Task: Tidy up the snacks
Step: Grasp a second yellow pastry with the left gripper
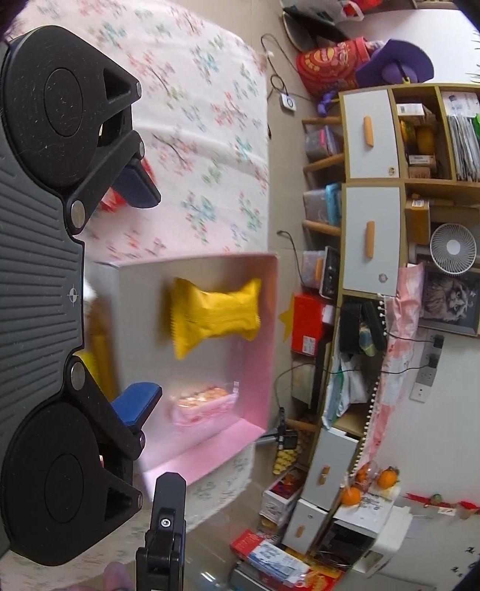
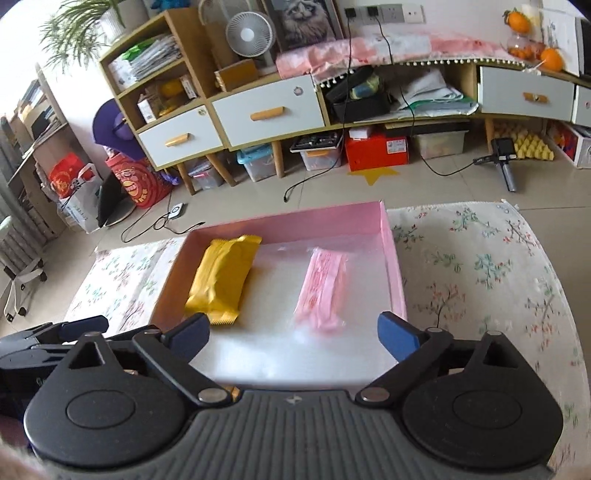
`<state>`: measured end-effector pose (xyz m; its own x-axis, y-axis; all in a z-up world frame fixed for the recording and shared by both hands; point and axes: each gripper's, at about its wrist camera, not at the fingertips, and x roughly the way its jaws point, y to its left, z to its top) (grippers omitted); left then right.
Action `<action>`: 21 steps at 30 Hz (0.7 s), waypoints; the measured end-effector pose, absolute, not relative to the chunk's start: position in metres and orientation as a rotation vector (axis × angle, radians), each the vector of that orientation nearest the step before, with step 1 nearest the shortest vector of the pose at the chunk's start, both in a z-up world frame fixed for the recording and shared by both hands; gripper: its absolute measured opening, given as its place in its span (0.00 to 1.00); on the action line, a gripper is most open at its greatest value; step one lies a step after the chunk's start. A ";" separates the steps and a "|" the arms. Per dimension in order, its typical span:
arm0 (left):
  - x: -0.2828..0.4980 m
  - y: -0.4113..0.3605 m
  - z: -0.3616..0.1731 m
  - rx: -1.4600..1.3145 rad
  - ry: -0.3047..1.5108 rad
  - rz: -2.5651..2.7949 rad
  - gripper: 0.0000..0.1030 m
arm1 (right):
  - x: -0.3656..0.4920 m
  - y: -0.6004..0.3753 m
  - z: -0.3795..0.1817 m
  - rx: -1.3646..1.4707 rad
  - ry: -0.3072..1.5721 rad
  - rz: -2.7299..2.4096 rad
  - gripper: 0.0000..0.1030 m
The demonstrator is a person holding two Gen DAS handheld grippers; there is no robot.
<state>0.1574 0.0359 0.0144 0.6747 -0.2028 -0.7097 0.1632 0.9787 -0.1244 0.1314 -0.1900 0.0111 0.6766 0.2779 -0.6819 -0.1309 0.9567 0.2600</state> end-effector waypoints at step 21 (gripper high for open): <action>0.062 0.096 -0.022 -0.035 0.942 -0.184 1.00 | 0.066 -0.168 -0.028 0.119 0.906 0.192 0.98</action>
